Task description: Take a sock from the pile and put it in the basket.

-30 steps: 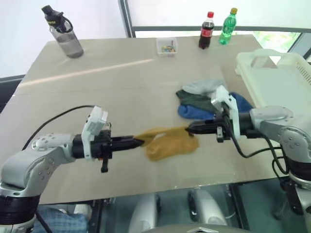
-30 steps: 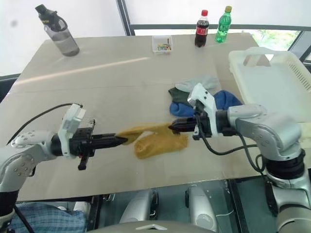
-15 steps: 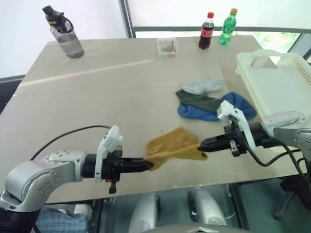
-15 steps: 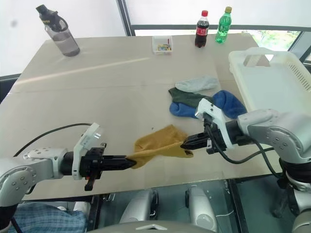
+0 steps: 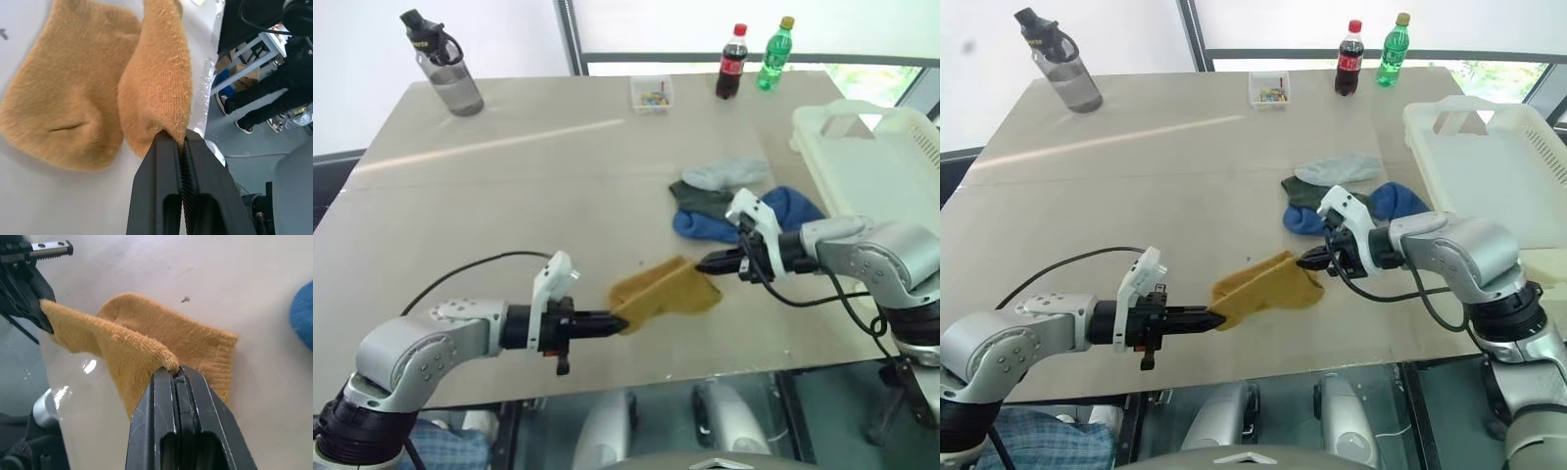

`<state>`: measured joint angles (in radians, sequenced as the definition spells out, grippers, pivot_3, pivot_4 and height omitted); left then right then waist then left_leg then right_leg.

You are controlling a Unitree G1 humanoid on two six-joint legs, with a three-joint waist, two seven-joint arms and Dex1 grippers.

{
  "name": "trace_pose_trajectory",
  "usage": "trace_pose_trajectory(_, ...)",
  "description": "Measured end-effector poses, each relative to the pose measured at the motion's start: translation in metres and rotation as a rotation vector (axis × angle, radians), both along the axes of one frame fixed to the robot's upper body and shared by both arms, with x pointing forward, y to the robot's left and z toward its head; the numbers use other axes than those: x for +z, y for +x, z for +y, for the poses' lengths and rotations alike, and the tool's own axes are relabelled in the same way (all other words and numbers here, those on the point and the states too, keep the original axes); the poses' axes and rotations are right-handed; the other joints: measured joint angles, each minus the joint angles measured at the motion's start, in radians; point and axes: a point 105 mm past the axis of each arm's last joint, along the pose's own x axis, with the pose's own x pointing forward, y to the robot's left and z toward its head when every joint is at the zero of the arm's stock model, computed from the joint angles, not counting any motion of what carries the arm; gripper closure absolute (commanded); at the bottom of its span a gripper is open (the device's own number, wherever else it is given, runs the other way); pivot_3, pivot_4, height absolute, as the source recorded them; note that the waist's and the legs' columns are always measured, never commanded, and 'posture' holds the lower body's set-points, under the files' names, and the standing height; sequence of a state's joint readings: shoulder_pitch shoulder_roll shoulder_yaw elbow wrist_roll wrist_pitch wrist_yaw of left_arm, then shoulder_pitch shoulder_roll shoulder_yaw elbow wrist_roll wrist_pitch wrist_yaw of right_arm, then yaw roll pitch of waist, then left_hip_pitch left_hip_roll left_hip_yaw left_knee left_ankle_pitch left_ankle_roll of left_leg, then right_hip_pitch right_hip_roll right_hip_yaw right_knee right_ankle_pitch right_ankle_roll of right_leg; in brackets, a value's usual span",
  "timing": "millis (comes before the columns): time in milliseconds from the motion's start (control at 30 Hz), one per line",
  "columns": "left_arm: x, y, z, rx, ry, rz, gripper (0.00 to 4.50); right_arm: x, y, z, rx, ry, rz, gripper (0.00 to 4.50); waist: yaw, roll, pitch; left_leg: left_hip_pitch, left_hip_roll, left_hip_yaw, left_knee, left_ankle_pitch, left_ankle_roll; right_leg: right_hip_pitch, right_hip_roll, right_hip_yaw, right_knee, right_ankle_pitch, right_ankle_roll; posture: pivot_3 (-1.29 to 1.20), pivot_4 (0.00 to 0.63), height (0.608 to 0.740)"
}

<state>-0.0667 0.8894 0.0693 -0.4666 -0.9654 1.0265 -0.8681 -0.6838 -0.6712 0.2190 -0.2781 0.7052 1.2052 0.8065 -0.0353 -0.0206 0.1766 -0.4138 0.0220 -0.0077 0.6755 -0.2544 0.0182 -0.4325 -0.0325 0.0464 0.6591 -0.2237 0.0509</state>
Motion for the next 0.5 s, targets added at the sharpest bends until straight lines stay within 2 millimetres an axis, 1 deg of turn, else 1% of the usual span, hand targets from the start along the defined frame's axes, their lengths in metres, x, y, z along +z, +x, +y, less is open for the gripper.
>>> trace_pose_trajectory(200, -0.01, 0.01, 0.01, 0.086, 0.027, 0.07, 4.39, -0.002, 0.009, 0.004, -0.03, 0.017, -0.025, 4.5, -0.001, 0.0, 0.0, 0.0, 0.0, 0.0, 0.0, 0.0, 0.0, 0.0, 0.0, 0.0, 0.0, 0.0, 0.0, 0.0, 0.15, 0.74)
trace_pose_trajectory(500, -0.009, 0.015, 0.012, 0.125, 0.026, 0.088, 4.39, -0.006, 0.017, 0.009, -0.051, 0.017, -0.06, 4.5, -0.001, 0.0, 0.0, 0.0, 0.0, 0.0, 0.0, 0.0, 0.0, 0.0, 0.0, 0.0, 0.0, 0.0, 0.0, 0.0, 0.15, 0.74)
